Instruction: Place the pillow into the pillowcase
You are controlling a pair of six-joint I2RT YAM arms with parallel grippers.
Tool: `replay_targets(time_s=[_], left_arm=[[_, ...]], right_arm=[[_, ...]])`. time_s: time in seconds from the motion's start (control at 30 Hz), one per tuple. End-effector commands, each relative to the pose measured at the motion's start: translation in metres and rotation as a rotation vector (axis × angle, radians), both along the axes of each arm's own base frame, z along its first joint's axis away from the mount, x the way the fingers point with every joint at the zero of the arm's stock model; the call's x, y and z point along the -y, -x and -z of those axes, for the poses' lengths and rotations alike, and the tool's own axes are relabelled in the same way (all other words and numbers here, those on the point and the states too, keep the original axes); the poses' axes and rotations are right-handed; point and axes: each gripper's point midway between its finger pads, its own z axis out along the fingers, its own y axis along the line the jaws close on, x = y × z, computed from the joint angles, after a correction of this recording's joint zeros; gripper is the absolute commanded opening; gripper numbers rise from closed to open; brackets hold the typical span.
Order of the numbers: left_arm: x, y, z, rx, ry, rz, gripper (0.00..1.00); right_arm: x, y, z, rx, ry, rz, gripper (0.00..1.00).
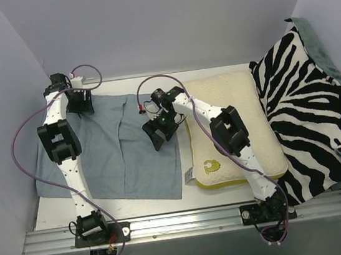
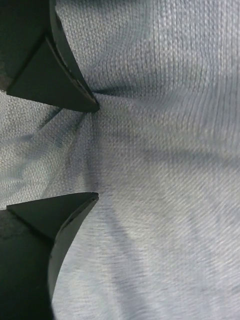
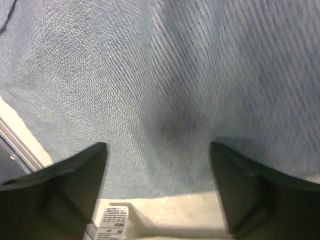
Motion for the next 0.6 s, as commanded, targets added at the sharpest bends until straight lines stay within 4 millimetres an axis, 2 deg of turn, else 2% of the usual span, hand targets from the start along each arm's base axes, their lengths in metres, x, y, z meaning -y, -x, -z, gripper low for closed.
replay_targets(time_s=[0.0, 0.03, 0.07, 0.1, 0.13, 0.17, 0.2, 0.23, 0.27, 0.3, 0.37, 0.43, 0.47, 0.53, 0.57], left_arm=[[0.016, -0.002, -0.027, 0.051, 0.053, 0.061, 0.76], [0.03, -0.003, -0.041, 0.078, 0.095, 0.094, 0.79], [0.035, -0.003, -0.067, 0.121, 0.105, 0.104, 0.97], [0.041, -0.001, -0.076, 0.133, 0.115, 0.115, 0.97], [0.048, 0.001, -0.102, 0.174, 0.111, 0.123, 0.97], [0.05, 0.003, -0.113, 0.19, 0.105, 0.127, 0.97], [0.054, 0.005, -0.122, 0.203, 0.1, 0.134, 0.97], [0.056, 0.011, -0.137, 0.223, 0.091, 0.14, 0.97], [0.059, 0.014, -0.144, 0.231, 0.085, 0.144, 0.97], [0.059, 0.017, -0.15, 0.238, 0.082, 0.145, 0.97], [0.058, 0.026, -0.16, 0.242, 0.074, 0.128, 0.97], [0.057, 0.034, -0.167, 0.248, 0.064, 0.124, 0.97], [0.058, 0.04, -0.159, 0.222, 0.067, 0.122, 0.97], [0.057, 0.047, -0.164, 0.225, 0.063, 0.111, 0.97], [0.058, 0.052, -0.156, 0.204, 0.069, 0.107, 0.97]], right_arm=[[0.022, -0.043, -0.092, 0.142, -0.069, 0.165, 0.96], [0.032, -0.056, -0.11, 0.197, -0.067, 0.216, 0.98], [0.053, -0.077, -0.144, 0.277, -0.089, 0.295, 1.0], [0.065, -0.086, -0.157, 0.302, -0.083, 0.366, 1.0], [0.089, -0.1, -0.164, 0.362, -0.03, 0.441, 1.0], [0.109, -0.107, -0.177, 0.394, -0.01, 0.517, 1.0], [0.142, -0.12, -0.177, 0.4, 0.035, 0.627, 1.0], [0.163, -0.125, -0.175, 0.417, 0.086, 0.689, 1.0], [0.19, -0.131, -0.181, 0.465, 0.152, 0.761, 1.0], [0.22, -0.133, -0.172, 0.457, 0.213, 0.822, 1.0], [0.252, -0.133, -0.172, 0.462, 0.269, 0.9, 1.0], [0.28, -0.128, -0.163, 0.404, 0.298, 0.971, 1.0], [0.287, -0.126, -0.158, 0.38, 0.312, 0.986, 1.0], [0.302, -0.125, -0.148, 0.363, 0.351, 1.006, 1.0], [0.306, -0.127, -0.136, 0.338, 0.37, 1.006, 1.0]])
